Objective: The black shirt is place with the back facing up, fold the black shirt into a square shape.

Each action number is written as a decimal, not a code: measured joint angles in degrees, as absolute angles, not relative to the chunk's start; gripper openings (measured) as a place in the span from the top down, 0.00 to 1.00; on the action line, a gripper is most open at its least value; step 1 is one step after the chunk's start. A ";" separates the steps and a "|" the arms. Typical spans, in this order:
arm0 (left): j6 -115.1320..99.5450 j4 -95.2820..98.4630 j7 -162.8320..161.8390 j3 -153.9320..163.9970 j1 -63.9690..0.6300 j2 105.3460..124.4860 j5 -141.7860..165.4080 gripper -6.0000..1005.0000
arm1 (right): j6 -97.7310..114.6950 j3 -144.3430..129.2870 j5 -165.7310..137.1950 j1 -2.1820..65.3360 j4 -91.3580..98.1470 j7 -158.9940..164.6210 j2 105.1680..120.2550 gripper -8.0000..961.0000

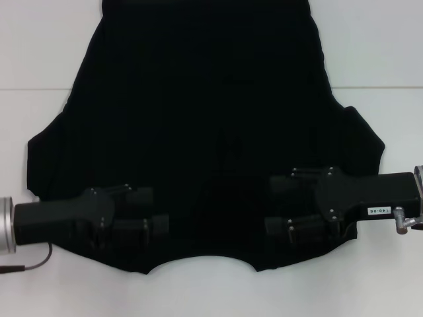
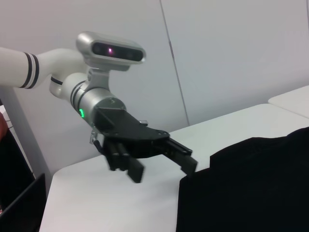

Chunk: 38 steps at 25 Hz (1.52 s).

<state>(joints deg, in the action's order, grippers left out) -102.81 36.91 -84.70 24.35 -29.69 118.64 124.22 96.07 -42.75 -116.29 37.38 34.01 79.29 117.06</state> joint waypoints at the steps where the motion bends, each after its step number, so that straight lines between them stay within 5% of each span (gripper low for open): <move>1: -102.11 36.91 -86.01 24.34 -29.83 118.58 124.19 0.11 | 96.06 -42.75 -116.28 37.41 34.02 79.39 117.14 0.06; 18: -86.40 44.42 -103.53 17.12 -29.18 116.72 125.67 0.11 | 93.32 -42.39 -116.10 38.46 32.91 79.88 119.49 0.05; 38: -66.78 46.43 -117.71 21.01 -29.80 117.34 136.66 0.11 | 91.86 -42.36 -114.66 39.47 29.90 80.00 119.53 0.06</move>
